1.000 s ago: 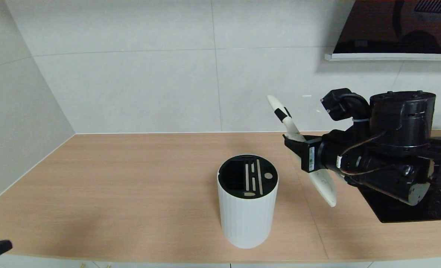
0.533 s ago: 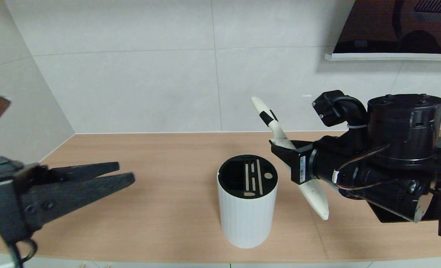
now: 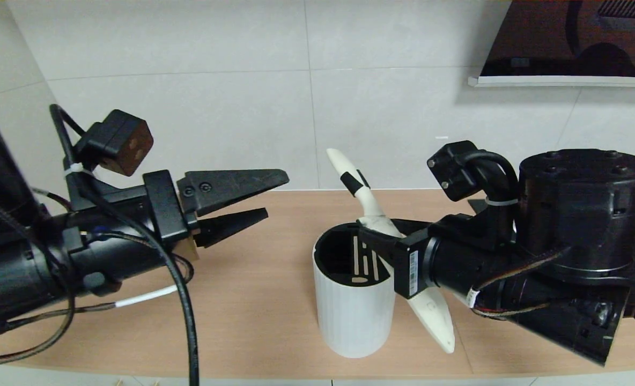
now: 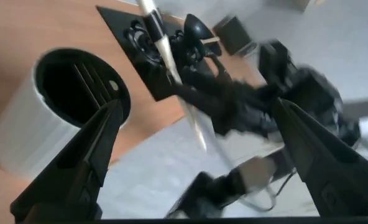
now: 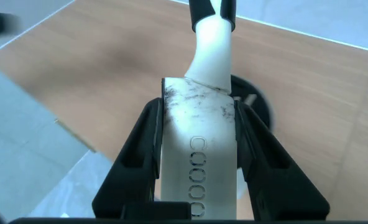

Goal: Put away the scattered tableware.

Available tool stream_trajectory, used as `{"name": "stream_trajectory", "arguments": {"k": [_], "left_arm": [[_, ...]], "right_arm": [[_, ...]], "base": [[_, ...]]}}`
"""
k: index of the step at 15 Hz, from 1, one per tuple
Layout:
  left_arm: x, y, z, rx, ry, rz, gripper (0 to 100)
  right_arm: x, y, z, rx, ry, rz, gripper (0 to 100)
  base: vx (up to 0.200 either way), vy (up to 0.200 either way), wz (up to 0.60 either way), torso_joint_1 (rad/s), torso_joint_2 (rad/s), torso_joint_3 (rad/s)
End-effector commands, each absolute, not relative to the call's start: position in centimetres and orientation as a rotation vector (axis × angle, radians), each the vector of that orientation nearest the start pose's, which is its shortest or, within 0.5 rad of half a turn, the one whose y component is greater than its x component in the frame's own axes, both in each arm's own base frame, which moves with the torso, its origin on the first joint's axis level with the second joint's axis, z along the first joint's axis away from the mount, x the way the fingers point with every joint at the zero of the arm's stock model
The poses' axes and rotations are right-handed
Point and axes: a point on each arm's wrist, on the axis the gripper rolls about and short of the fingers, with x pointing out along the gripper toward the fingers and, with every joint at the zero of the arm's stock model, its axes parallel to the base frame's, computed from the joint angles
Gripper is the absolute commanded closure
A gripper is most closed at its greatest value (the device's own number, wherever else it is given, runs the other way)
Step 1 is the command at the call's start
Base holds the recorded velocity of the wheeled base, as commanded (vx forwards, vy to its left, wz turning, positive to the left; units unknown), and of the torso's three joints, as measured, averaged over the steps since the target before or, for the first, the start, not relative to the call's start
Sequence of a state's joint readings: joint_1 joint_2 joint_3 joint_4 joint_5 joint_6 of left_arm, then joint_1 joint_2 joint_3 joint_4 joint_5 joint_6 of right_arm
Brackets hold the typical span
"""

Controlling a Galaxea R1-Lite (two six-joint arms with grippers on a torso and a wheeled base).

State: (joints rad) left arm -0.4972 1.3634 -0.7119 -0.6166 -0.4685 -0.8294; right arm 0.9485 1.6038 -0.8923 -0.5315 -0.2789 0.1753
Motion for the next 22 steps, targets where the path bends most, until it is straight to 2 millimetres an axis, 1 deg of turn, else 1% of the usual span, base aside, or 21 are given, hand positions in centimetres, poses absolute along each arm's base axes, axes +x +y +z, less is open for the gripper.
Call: {"name": "stream_trajectory", "arguments": {"k": [1,2,3,5,7,9,12,13,16,22], "left_arm": [[20.2,-13.4,22.9,-0.775,0.479,-0.861,0],[20.5,-14.1,22.5,-0.775,0.473,-0.841,0],[21.1,-15.4,21.8,-0.776,0.448,-0.806,0],[21.3,-16.9,21.0,-0.775,0.415,-0.79,0],[21.1,-17.0,20.8,-0.781,0.389,-0.811,0],[21.3,-17.2,20.9,-0.789,0.365,-0.817,0],[21.8,-17.6,20.3,-0.792,0.361,-0.803,0],[21.9,-17.6,20.1,-0.791,0.358,-0.791,0],[22.6,-17.9,19.8,-0.801,0.319,-0.755,0],[22.6,-18.0,19.8,-0.802,0.309,-0.756,0]], "right_arm": [[16.7,24.1,22.4,0.076,0.209,0.69,100],[16.6,24.3,22.3,0.078,0.206,0.698,100],[16.5,24.6,22.2,0.082,0.202,0.709,100],[16.1,25.2,21.8,0.081,0.217,0.727,100],[15.9,25.6,21.5,0.081,0.229,0.74,100],[15.7,25.8,21.5,0.089,0.218,0.749,100],[15.7,25.9,21.3,0.09,0.216,0.753,100],[15.4,26.1,21.2,0.088,0.218,0.763,100],[15.3,26.1,21.1,0.083,0.221,0.766,100],[15.2,26.1,21.1,0.082,0.222,0.769,100]], "base": [[0.0,0.0,0.0,0.0,0.0,0.0],[0.0,0.0,0.0,0.0,0.0,0.0],[0.0,0.0,0.0,0.0,0.0,0.0],[0.0,0.0,0.0,0.0,0.0,0.0],[0.0,0.0,0.0,0.0,0.0,0.0],[0.0,0.0,0.0,0.0,0.0,0.0],[0.0,0.0,0.0,0.0,0.0,0.0],[0.0,0.0,0.0,0.0,0.0,0.0],[0.0,0.0,0.0,0.0,0.0,0.0],[0.0,0.0,0.0,0.0,0.0,0.0]]}}
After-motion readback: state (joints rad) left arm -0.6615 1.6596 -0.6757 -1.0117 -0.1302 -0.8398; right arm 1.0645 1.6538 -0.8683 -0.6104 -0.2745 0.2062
